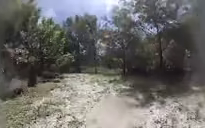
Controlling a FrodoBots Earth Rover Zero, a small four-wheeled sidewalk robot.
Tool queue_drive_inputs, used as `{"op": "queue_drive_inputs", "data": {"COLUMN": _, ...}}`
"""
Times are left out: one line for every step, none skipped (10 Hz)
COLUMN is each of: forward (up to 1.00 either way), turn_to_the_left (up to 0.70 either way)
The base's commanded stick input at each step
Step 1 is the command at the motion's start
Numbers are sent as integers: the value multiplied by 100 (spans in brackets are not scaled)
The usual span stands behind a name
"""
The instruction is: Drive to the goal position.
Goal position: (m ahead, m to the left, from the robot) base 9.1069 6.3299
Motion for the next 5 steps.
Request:
{"op": "queue_drive_inputs", "data": {"forward": 70, "turn_to_the_left": 22}}
{"op": "queue_drive_inputs", "data": {"forward": 70, "turn_to_the_left": 33}}
{"op": "queue_drive_inputs", "data": {"forward": 70, "turn_to_the_left": 22}}
{"op": "queue_drive_inputs", "data": {"forward": 70, "turn_to_the_left": 7}}
{"op": "queue_drive_inputs", "data": {"forward": 70, "turn_to_the_left": 0}}
